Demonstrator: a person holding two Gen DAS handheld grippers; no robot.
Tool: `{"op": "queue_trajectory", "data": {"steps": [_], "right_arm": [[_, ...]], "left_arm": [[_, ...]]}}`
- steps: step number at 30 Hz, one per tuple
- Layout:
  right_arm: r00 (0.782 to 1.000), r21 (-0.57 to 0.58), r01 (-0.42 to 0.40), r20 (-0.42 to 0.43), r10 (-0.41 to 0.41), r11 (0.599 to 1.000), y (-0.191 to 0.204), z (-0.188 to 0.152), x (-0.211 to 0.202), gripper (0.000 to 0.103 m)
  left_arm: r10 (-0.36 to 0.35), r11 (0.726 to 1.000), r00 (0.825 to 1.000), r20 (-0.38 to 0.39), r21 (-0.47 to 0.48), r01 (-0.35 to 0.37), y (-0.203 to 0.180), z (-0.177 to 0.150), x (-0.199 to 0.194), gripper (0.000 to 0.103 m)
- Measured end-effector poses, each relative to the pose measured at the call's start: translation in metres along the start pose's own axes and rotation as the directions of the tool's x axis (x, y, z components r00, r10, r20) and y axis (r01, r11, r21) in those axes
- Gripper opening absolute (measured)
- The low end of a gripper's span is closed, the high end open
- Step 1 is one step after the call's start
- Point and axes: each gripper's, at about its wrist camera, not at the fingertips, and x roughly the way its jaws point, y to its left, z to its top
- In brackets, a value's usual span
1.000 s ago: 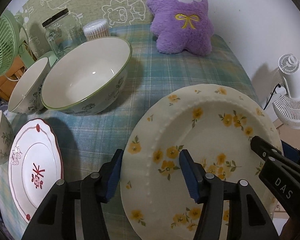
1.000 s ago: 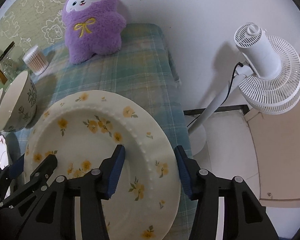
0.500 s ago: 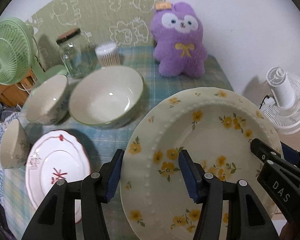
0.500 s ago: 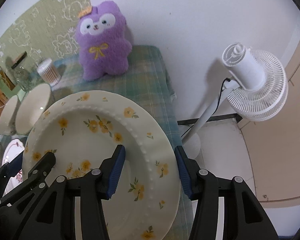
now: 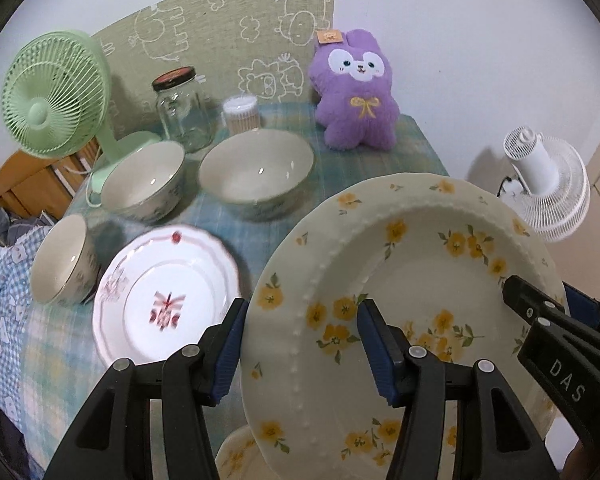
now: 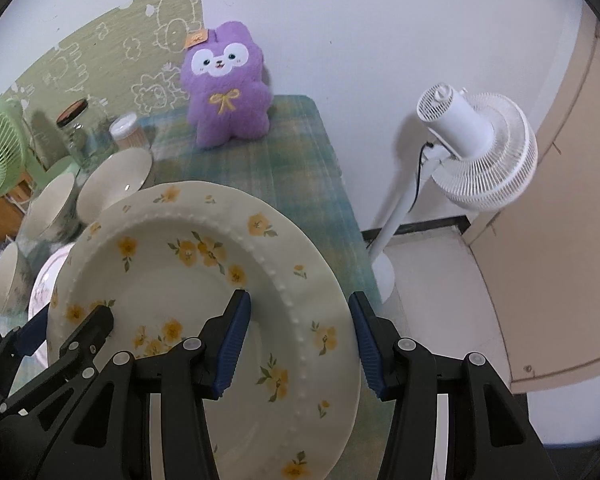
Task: Organize plates and bowls
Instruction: 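Lower the scalloped plate with both grippers onto the round yellow-flower plate, then open both grippers and withdraw them from the stacked plates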
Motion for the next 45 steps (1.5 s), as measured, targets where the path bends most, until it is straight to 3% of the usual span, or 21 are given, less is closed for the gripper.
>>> {"op": "queue_trajectory", "data": {"steps": [20,37,45], "right_arm": [[0.991,0.044,0.046,-0.124,-0.040,0.998,0.005,-0.120,-0.010,0.054],[0.984,0.041,0.031,-0.177,-0.023,0.999,0.005,-0.138,0.003,0.054],[0.984,0.022,0.016,-0.179,-0.012,1.000,0.008,-0.138,0.003,0.054]], "left_arm": [[-0.013,0.996,0.994,-0.108,0.089,0.022,0.011,-0.100,-0.013,0.057],[0.018,0.995,0.990,-0.137,0.097,-0.005,0.010,-0.114,0.003,0.058],[0.073,0.986,0.987,-0.143,0.158,-0.050,-0.002,-0.115,0.008,0.066]]}}
